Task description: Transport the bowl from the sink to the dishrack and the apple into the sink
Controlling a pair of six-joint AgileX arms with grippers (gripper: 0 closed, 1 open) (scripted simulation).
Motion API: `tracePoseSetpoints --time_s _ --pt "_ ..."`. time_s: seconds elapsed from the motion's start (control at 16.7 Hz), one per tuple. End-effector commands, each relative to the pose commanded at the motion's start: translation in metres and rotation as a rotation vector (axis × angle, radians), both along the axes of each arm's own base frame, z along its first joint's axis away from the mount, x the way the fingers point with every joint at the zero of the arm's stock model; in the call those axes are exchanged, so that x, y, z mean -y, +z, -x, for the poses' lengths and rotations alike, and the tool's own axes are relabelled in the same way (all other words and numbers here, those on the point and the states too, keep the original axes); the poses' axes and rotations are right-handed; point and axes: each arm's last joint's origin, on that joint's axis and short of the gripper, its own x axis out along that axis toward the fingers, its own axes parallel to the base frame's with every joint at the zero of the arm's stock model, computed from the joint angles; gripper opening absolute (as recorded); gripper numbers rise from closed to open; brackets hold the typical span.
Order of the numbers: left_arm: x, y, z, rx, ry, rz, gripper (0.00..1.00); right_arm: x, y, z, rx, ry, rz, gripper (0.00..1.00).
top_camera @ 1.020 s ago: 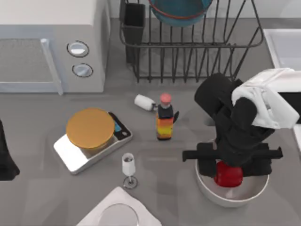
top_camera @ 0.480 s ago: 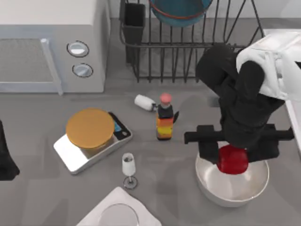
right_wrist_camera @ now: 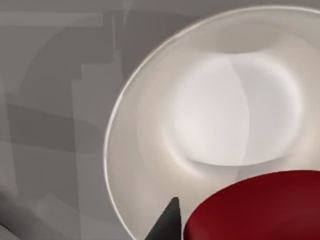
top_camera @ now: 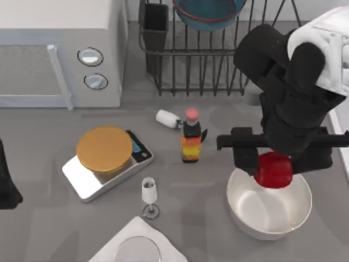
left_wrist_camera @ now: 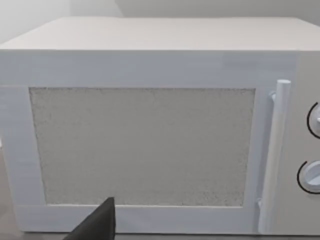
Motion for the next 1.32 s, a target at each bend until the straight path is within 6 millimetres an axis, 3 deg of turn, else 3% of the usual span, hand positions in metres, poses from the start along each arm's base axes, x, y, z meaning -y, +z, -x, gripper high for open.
tracePoseSetpoints --time_s 0.24,0.54,0.78,0.96,1.32 --pt "0.000 0.000 0.000 0.000 0.000 0.000 1.00 0.010 -0.007 -0.008 0.026 -0.010 -0.015 0.00" --pt "0.000 0.000 0.000 0.000 0.000 0.000 1.00 0.052 -0.038 -0.042 0.175 -0.046 -0.099 0.00" --pt "0.000 0.000 0.000 0.000 0.000 0.000 1.00 0.110 -0.064 -0.068 0.408 -0.090 -0.188 0.00" --pt "0.000 0.000 0.000 0.000 0.000 0.000 1.00 0.163 -0.077 -0.076 0.624 -0.126 -0.225 0.00" --pt "0.000 0.000 0.000 0.000 0.000 0.000 1.00 0.261 -0.074 -0.054 1.055 -0.157 -0.181 0.00"
